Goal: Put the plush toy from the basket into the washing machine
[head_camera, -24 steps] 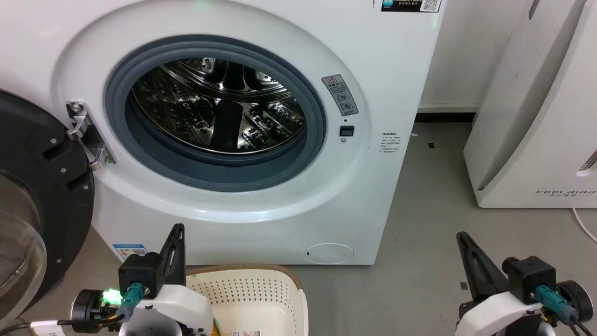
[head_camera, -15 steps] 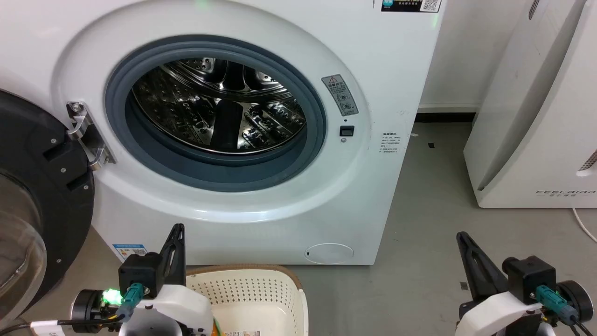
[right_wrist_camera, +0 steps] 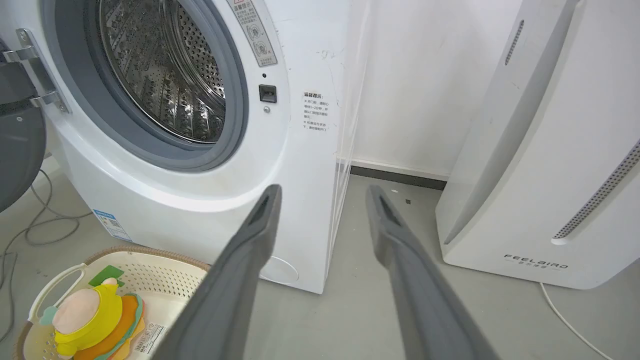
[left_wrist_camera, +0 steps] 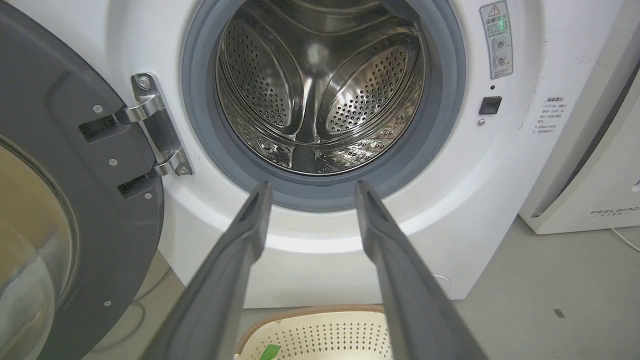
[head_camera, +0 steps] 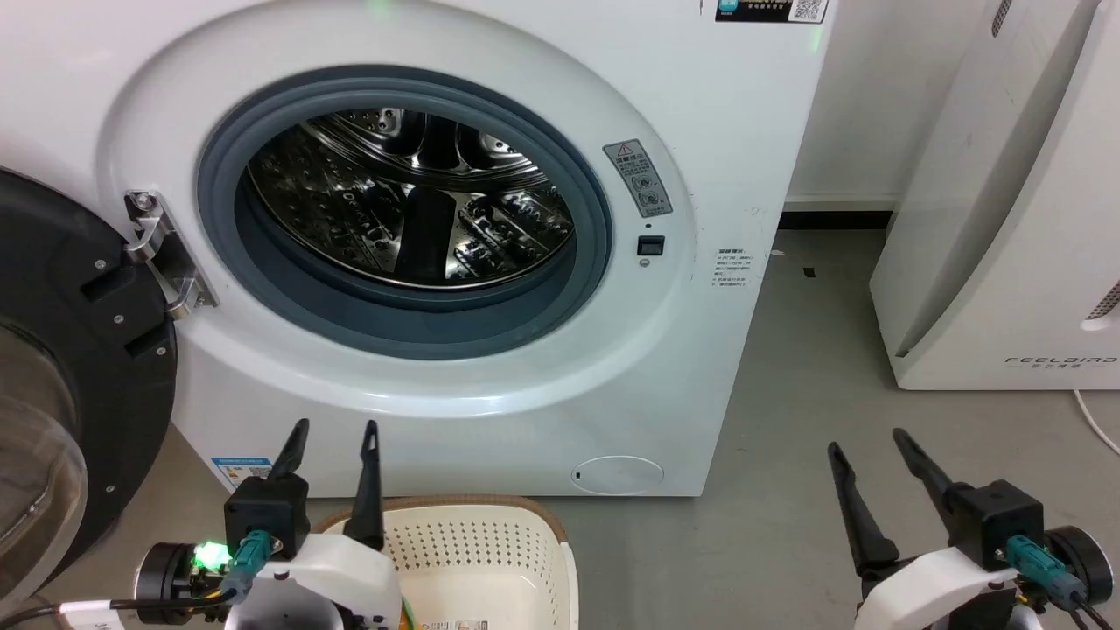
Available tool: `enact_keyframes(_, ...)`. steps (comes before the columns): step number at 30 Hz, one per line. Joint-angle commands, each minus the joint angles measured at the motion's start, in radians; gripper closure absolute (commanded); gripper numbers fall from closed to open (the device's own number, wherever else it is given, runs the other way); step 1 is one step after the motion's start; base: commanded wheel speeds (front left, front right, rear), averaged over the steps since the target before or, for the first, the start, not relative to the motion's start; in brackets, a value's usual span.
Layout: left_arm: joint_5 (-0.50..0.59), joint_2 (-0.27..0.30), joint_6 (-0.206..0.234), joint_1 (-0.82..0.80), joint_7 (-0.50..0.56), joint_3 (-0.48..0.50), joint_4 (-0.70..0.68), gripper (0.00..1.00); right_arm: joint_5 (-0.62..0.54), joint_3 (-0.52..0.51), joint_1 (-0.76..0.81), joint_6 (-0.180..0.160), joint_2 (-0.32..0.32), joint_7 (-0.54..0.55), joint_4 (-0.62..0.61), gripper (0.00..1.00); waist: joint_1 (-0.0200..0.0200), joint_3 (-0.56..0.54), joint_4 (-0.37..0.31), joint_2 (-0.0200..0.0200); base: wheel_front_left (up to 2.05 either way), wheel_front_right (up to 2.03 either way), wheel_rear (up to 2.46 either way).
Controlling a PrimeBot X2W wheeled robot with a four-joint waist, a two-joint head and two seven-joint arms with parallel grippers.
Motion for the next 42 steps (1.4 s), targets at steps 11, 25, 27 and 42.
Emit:
enact_keyframes(11,-0.004,0.002,0.016,-0.006,-0.026,-0.012,0.019,0.00,0.042,-0.013,0.006,0.000,0.000,-0.026,-0.011,0.00,0.0000,0.006,-0.001,0.0000,0.00,0.00,0.00)
enact_keyframes(25,0.012,0.030,0.009,-0.061,-0.056,-0.048,0.152,0.00,0.083,-0.025,0.002,0.000,0.000,-0.056,-0.017,0.00,0.0000,0.034,-0.008,0.0000,0.00,0.00,0.00)
enact_keyframes(27,0.015,0.034,0.006,-0.076,-0.060,-0.055,0.183,0.00,0.089,-0.026,0.000,0.000,0.000,-0.060,-0.018,0.00,0.0000,0.043,-0.010,0.0000,0.00,0.00,0.00)
enact_keyframes(42,0.050,0.087,-0.038,-0.203,-0.034,-0.126,0.425,0.00,0.144,-0.038,-0.037,0.000,0.000,-0.091,-0.023,0.00,0.0000,0.139,-0.044,0.0000,0.00,0.00,0.00)
